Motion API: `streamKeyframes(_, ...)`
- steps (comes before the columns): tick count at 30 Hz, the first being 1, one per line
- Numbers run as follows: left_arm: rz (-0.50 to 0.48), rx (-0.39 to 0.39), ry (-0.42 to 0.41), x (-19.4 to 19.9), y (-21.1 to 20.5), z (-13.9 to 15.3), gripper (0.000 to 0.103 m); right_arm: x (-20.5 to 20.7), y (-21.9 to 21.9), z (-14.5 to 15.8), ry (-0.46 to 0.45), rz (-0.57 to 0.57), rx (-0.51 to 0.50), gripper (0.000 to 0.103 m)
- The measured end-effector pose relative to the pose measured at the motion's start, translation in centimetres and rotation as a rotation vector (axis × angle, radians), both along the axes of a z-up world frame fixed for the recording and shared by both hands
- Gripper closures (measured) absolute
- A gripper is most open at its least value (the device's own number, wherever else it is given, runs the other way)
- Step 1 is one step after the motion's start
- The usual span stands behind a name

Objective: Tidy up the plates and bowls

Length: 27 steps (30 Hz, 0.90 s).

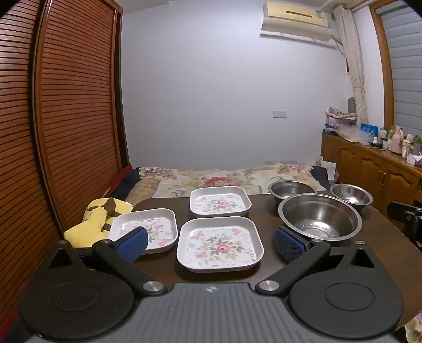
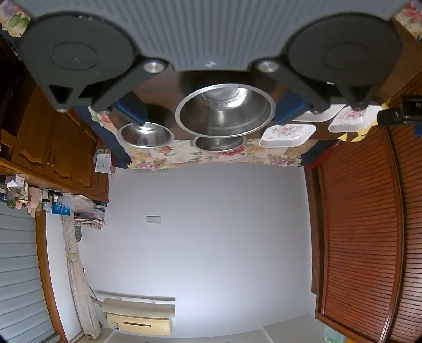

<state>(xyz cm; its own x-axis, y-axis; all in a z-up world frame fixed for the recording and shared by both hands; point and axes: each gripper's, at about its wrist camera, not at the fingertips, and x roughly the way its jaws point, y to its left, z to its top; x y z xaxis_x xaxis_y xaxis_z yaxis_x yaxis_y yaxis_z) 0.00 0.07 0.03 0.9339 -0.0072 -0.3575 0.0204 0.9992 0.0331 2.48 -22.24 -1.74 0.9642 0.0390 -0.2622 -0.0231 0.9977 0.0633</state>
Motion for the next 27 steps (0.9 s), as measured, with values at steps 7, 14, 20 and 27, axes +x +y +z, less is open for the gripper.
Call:
streamKeyframes(7, -0.001, 0.009, 0.000, -0.08, 0.19, -0.03, 0.000, 0.06, -0.01, -0.06, -0.004, -0.004, -0.009, 0.000)
streamKeyframes(14, -0.003, 0.022, 0.006, -0.29, 0.14, -0.34, 0.000, -0.13, 0.29, -0.20, -0.002, -0.006, -0.007, 0.000)
streamKeyframes(20, -0.003, 0.035, 0.016, 0.17, -0.22, -0.48, 0.000, -0.18, 0.21, -0.08, -0.001, -0.004, -0.008, 0.000)
streamKeyframes(27, -0.004, 0.035, 0.019, 0.20, -0.13, -0.70, 0.000, 0.08, 0.20, -0.15, 0.006, -0.003, -0.007, 0.000)
